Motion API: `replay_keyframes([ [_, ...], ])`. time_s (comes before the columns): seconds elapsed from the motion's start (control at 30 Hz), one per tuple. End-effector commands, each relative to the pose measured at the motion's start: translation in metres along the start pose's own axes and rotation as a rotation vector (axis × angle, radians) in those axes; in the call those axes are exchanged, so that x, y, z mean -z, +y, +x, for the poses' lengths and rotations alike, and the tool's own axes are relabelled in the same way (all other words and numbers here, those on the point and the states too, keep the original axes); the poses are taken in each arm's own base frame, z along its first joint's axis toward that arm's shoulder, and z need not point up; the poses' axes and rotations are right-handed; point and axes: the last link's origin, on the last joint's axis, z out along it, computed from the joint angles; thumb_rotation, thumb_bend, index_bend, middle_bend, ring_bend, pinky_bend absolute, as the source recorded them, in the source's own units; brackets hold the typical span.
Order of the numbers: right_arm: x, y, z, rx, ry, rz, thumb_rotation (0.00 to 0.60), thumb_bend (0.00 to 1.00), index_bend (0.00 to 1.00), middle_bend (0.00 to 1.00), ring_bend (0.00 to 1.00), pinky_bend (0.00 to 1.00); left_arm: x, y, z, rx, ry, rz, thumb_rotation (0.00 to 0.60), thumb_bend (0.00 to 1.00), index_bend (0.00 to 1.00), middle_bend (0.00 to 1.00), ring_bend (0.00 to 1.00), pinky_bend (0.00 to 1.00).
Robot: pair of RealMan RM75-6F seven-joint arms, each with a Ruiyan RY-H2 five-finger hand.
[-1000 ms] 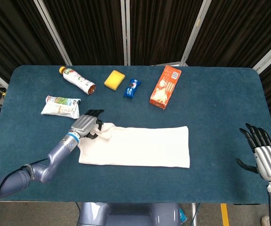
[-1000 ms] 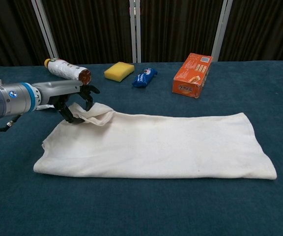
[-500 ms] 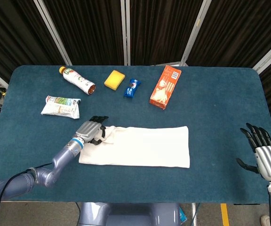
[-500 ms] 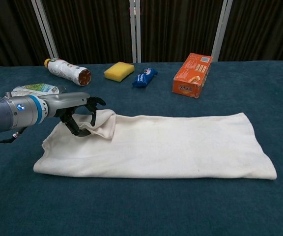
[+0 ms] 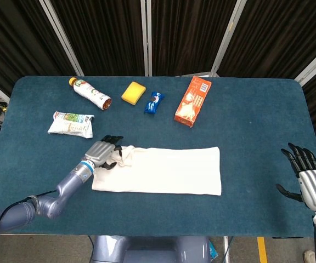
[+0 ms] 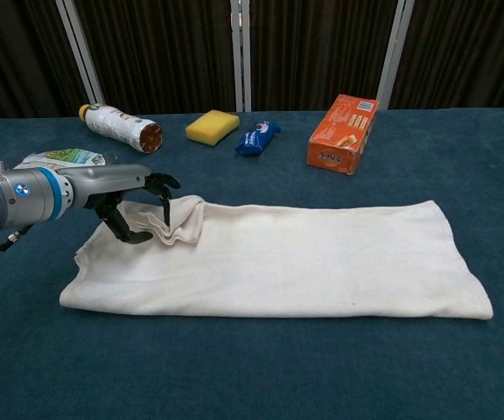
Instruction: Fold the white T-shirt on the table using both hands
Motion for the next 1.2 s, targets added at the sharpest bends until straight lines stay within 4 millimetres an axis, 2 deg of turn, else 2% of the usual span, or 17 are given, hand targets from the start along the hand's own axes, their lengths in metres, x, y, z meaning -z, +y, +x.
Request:
replay_keyframes([
  [0.03,0.000,-0.001,0.000,0.000,0.000,0.002,0.600,0.10,0.13,0.00,0.00,0.00,0.008,-0.004,0.004,0.011,-0.013,0.009,0.600,0.30,0.00,0.00,0.00,0.00],
  [0.17,0.001,-0.002,0.001,-0.002,0.004,0.007,0.600,0.10,0.13,0.00,0.00,0.00,0.020,-0.011,0.013,0.001,-0.030,0.017,0.600,0.23,0.00,0.00,0.00,0.00],
  [0.47,0.005,-0.008,0.005,-0.015,0.019,0.027,0.600,0.09,0.13,0.00,0.00,0.00,0.055,-0.017,0.035,0.046,0.015,0.005,0.600,0.23,0.00,0.00,0.00,0.00],
  [0.7,0.006,-0.011,0.008,-0.027,0.025,0.041,0.600,0.09,0.13,0.00,0.00,0.00,0.066,-0.022,0.047,0.049,0.062,0.009,0.600,0.23,0.00,0.00,0.00,0.00],
  [0.97,0.008,-0.015,0.010,-0.039,0.032,0.056,0.600,0.09,0.13,0.00,0.00,0.00,0.057,-0.012,0.049,0.059,0.020,0.009,0.569,0.24,0.02,0.00,0.00,0.00],
  [1.2,0.011,-0.014,0.014,-0.047,0.047,0.054,0.600,0.09,0.13,0.00,0.00,0.00,0.026,0.007,0.035,0.069,-0.052,0.025,0.551,0.24,0.10,0.00,0.00,0.00],
])
